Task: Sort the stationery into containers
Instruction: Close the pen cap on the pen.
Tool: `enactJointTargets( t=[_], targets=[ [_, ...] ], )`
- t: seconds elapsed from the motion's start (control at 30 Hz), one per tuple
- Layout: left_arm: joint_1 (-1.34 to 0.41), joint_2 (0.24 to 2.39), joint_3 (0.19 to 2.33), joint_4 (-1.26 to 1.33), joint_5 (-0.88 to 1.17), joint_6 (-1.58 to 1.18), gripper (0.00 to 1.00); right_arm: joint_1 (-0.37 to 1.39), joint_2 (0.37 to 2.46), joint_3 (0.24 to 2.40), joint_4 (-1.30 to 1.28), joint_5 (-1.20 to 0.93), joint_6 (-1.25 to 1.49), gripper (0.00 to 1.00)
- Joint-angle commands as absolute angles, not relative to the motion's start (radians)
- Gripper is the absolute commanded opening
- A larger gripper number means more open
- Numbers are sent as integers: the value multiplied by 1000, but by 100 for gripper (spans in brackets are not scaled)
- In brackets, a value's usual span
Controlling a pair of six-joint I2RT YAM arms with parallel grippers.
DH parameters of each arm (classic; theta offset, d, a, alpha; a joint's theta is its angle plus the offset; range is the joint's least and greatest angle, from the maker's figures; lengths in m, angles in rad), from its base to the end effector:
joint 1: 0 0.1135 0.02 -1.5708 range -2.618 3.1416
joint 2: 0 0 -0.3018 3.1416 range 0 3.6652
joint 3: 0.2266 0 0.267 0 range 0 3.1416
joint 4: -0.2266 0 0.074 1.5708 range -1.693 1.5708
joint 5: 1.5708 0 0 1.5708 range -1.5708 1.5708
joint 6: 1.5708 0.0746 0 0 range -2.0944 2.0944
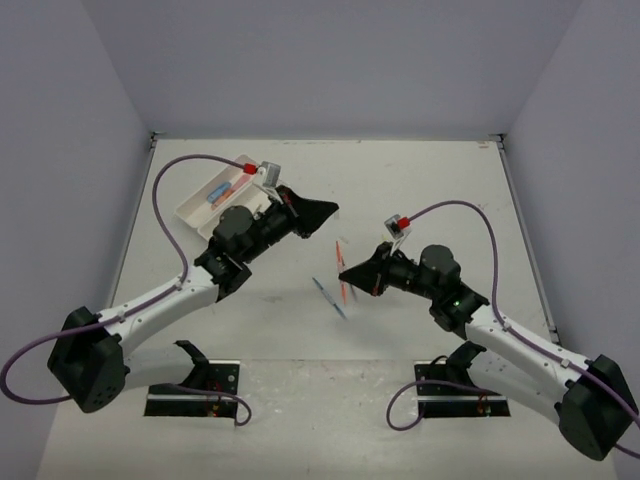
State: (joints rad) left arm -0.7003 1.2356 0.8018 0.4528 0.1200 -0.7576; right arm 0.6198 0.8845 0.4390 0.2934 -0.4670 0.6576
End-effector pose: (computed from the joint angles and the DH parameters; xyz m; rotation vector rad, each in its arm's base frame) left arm 0.2466 -0.2195 0.3464 0.0550 1.6904 -1.2217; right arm 0.1664 0.1600 0.2677 -0.3452 1.8708 1.3098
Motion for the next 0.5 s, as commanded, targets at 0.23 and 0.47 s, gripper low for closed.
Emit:
enactJointTargets(
  t=[0.23, 0.47],
  targets=[
    [-715, 1114, 588, 970, 442, -733, 0, 823, 762, 460, 434, -232, 715, 0],
    [-716, 1080, 580, 943, 401, -739, 0, 825, 751, 488, 369, -235, 666, 0]
  ],
)
